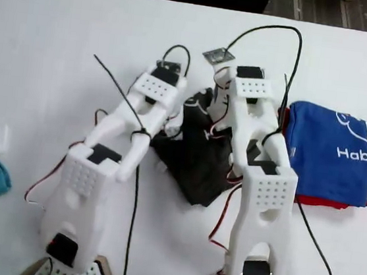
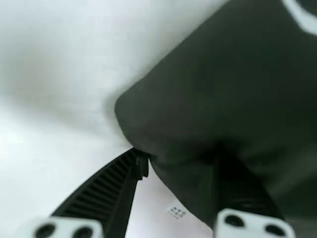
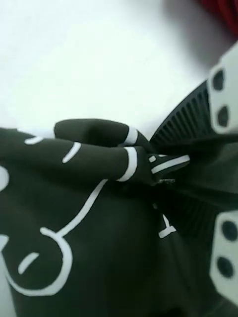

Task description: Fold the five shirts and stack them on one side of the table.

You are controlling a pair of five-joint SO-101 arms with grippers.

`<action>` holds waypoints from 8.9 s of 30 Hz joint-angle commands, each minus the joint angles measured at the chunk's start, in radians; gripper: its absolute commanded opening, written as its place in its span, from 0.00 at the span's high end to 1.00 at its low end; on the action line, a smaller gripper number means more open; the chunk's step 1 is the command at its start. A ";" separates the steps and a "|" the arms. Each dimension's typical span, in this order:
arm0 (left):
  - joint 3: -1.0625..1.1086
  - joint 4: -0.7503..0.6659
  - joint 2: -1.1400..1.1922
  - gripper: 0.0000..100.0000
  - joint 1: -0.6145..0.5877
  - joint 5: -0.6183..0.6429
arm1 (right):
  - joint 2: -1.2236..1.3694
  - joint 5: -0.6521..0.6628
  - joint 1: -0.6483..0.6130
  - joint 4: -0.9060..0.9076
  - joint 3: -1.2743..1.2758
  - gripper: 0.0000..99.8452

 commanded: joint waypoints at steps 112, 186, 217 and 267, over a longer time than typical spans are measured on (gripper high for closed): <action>-1.191 -0.026 0.245 0.83 0.252 -0.230 | -0.958 0.270 0.699 -0.193 0.637 0.98; -1.179 0.267 0.023 0.83 -1.330 -0.695 | -1.538 0.078 -0.133 -0.117 1.091 0.80; -0.338 -0.170 0.175 0.85 -1.709 -1.204 | -1.666 0.129 -0.099 -0.150 1.395 0.80; -0.225 0.255 -0.654 0.74 -0.419 -0.651 | -1.400 0.135 0.031 -0.501 1.384 0.80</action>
